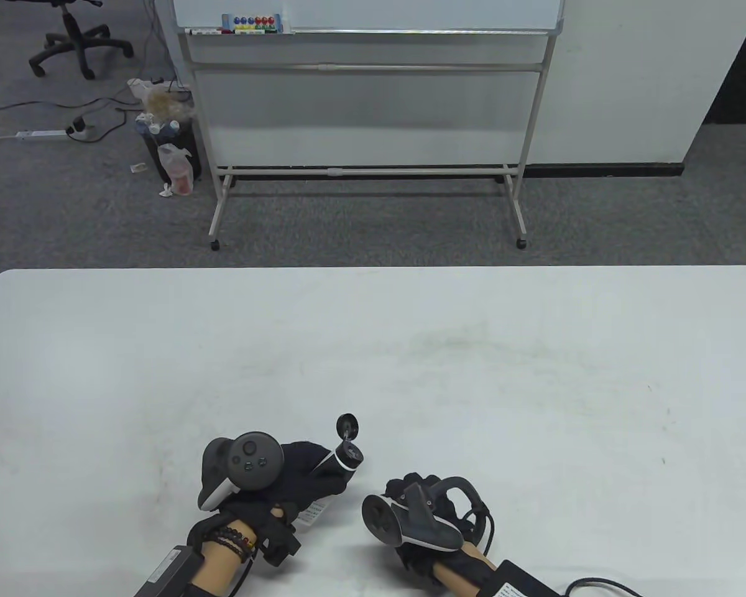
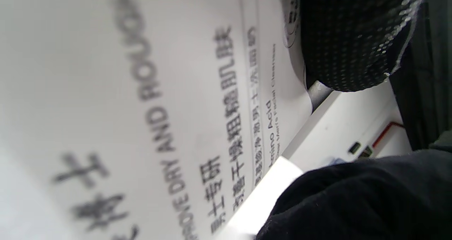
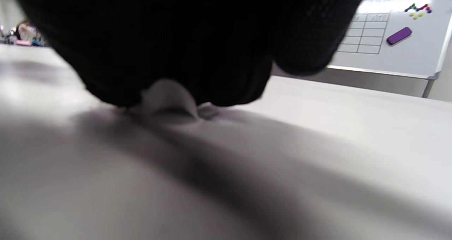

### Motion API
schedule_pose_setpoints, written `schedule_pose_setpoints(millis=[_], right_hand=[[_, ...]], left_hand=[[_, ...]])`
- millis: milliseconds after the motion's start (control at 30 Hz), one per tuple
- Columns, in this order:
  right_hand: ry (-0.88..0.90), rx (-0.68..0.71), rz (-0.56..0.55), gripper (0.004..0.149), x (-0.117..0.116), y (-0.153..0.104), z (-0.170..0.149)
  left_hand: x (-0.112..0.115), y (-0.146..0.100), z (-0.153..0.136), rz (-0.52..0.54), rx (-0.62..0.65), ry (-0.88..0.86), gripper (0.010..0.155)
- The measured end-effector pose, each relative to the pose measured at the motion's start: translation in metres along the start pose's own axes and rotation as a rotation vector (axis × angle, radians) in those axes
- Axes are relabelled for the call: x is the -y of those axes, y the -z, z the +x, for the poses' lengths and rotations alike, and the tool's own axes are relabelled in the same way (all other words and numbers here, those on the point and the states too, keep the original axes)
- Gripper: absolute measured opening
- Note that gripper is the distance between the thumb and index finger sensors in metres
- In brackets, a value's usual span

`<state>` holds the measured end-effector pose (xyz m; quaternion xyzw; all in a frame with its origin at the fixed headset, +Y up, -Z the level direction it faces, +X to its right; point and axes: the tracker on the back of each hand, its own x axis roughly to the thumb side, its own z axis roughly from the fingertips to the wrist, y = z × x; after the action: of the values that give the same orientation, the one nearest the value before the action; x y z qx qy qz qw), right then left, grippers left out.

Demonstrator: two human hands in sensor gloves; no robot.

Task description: Squeeze cleansing milk onto cotton pad

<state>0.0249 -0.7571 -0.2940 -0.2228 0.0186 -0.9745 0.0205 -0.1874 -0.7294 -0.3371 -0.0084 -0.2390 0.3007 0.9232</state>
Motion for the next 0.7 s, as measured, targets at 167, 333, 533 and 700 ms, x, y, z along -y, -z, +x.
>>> schedule_pose_setpoints(millis=[167,333,533,700], right_hand=[[0.311,-0.188,-0.01,0.038,0.023,-0.002,-0.039],[0.669,-0.398,-0.18,0.038,0.05,-0.024,-0.089],[0.861,-0.424,-0.223,0.038,0.054,-0.031,-0.091],[0.822,-0.377,-0.271,0.038,0.061,-0.033,-0.078]], left_hand=[[0.005,-0.002,0.006,0.004,0.021,0.01,0.057],[0.011,0.0,0.016,0.004,0.036,0.019,0.055],[0.019,0.0,0.033,-0.009,0.073,0.049,0.052],[0.025,0.001,0.039,-0.029,0.082,0.079,0.05]])
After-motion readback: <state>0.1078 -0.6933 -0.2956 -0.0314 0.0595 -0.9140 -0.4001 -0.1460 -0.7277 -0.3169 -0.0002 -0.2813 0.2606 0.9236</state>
